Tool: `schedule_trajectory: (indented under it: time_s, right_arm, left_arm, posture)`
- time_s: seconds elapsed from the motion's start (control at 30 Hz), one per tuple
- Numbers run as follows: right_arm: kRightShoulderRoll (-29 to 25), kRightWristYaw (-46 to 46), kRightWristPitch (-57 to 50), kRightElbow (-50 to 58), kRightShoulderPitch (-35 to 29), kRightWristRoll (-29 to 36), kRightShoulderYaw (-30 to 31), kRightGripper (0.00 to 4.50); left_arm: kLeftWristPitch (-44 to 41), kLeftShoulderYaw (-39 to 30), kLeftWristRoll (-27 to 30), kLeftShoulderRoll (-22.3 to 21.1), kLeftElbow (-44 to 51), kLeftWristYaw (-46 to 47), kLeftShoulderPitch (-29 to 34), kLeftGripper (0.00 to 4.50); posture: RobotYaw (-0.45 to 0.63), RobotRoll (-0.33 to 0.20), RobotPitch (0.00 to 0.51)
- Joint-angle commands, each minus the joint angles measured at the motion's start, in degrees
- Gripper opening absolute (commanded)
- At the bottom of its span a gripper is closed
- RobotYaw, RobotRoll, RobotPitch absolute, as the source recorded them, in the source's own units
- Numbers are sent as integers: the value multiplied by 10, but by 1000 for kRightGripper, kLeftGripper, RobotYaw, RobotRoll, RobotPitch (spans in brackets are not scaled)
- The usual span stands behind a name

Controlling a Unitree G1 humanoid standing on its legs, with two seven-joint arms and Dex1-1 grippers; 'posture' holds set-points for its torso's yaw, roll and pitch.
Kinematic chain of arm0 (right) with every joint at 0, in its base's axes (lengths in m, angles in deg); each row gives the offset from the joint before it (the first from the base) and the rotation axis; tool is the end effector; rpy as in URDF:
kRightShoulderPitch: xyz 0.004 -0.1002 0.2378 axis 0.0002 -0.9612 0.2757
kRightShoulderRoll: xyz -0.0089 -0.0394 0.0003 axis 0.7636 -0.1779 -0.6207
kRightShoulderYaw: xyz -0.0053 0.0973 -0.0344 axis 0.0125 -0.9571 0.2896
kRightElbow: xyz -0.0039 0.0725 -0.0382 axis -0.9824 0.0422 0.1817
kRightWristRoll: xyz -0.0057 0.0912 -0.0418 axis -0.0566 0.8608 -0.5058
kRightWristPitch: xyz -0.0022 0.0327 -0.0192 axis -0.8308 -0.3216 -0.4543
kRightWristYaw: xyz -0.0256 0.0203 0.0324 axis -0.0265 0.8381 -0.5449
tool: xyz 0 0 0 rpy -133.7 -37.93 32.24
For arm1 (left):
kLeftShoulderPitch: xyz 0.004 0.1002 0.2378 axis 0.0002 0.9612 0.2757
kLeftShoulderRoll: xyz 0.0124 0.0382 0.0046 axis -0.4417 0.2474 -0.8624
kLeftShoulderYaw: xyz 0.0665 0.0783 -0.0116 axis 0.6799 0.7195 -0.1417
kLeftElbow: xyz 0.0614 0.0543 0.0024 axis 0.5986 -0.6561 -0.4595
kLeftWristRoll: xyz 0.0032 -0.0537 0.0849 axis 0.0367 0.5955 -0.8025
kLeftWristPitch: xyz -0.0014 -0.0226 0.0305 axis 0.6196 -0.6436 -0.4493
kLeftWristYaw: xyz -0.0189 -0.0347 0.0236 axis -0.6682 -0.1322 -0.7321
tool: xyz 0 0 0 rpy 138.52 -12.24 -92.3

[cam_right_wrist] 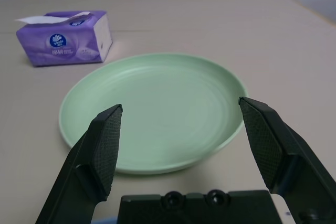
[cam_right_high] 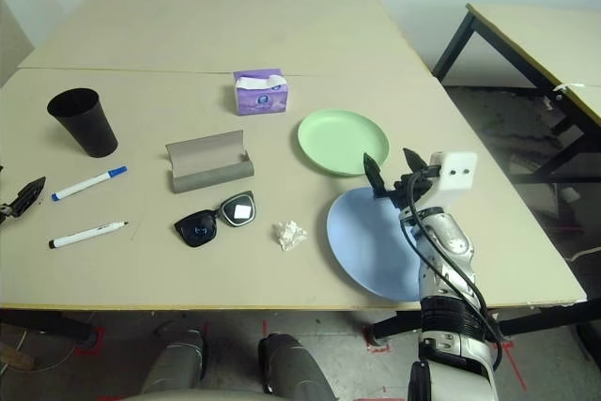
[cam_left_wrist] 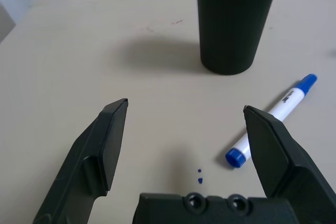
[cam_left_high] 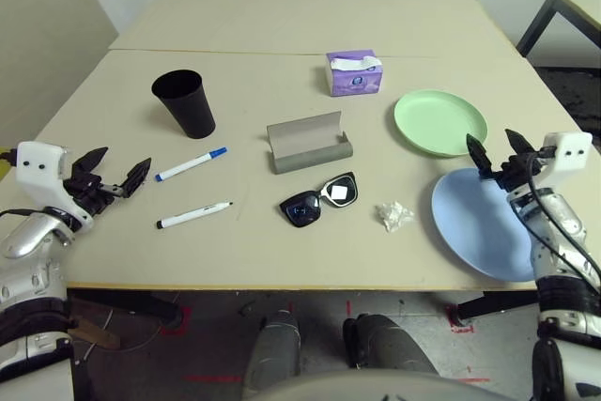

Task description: Organize and tidy the items on the table.

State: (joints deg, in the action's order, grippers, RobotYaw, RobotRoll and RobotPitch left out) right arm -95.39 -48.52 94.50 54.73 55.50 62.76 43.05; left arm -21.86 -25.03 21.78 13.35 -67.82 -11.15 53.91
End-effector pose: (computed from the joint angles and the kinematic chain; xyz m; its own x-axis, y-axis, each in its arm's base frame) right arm 0.2417 -0.2830 0.0779 0.9809 0.1349 0.1404 -0.1323 0.9908 -0.0277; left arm 0.1886 0.3923 0.1113 0.9956 -0.0751 -0.0567 0.0862 0.9700 0.2272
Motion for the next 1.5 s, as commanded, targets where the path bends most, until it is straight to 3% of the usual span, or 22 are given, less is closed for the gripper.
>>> schedule_trajectory:
  time_s: [0.03, 0.47, 0.8, 0.97, 1.1, 1.27, 1.5]
  right_arm:
    - [5, -7, -8, 16, -20, -6, 5, 4500]
    - [-29, 11, -4, -26, -13, 2, -15, 4500]
    - [-32, 16, 5, -20, -29, -7, -14, 4500]
    - [-43, 16, 6, -22, -34, -4, -23, 4500]
    - [-51, 18, 9, -31, -29, -3, -24, 4500]
    - [-55, 13, 6, -30, -29, -5, -24, 4500]
    - [-92, -49, -70, 45, -71, -30, -41, 4500]
  left_arm:
    - [-9, 8, -3, 5, 12, 4, -3, 4469]
    - [-36, 16, -2, 15, 66, 14, 6, 4469]
    - [-43, 34, 8, 53, 101, -6, 14, 4469]
    - [-68, 48, 59, 39, 131, -122, 8, 4469]
    - [-94, 69, 91, 3, 141, -239, -12, 4469]
    - [-100, 107, 106, -26, 145, -368, -37, 4469]
    - [-124, 166, 101, -15, 212, -405, -51, 4469]
  posture:
    - [65, 0, 143]
    - [54, 0, 142]
    - [19, 0, 138]
    - [-1, 0, 127]
    - [-9, 0, 123]
    - [-23, 0, 118]
    - [-77, 0, 113]
